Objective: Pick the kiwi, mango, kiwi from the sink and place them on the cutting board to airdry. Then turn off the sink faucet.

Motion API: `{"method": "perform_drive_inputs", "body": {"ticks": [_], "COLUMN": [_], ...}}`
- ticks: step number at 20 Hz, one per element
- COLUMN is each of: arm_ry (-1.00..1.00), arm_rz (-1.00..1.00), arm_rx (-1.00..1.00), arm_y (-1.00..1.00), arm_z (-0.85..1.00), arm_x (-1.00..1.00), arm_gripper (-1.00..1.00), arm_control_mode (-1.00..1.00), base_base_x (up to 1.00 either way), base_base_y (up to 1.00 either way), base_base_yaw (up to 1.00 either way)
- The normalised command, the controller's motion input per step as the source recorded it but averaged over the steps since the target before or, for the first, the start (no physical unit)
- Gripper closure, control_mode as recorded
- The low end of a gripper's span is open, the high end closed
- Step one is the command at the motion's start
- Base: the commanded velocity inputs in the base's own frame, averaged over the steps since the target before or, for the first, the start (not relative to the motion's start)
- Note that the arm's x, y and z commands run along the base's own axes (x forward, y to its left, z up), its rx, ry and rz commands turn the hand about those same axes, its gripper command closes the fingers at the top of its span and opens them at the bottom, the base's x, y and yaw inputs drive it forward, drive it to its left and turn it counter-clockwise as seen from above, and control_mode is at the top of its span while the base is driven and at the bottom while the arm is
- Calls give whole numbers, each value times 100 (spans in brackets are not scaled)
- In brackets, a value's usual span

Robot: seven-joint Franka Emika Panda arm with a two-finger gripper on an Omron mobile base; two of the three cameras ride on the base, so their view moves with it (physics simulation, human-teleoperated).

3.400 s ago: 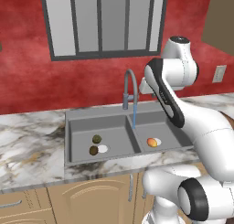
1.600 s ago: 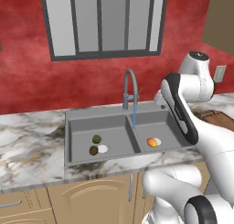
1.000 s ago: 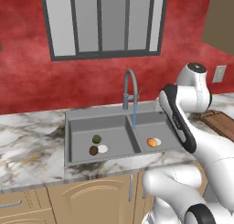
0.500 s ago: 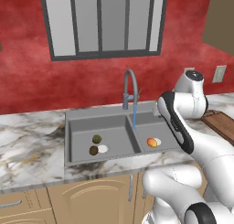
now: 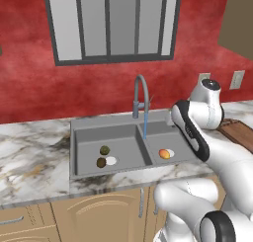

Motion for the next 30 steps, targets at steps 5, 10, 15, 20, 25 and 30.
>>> {"method": "perform_drive_inputs", "body": {"ticks": [5,10,15,20,25,30], "arm_ry": [0,0,0,1,0,0], "arm_rz": [0,0,0,0,0,0], "arm_rx": [0,0,0,0,0,0], "arm_y": [-4,-9,-2,0,0,0], "arm_z": [-9,-16,-20,-24,-23,-21], "arm_x": [11,9,15,13,10,9], "arm_gripper": [-100,-100,-100,-100,-100,-100], "arm_control_mode": [-100,-100,-100,-100,-100,-100], "base_base_x": [0,0,0,0,0,0], "base_base_y": [0,0,0,0,0,0], "base_base_yaw": [0,0,0,0,0,0]}}
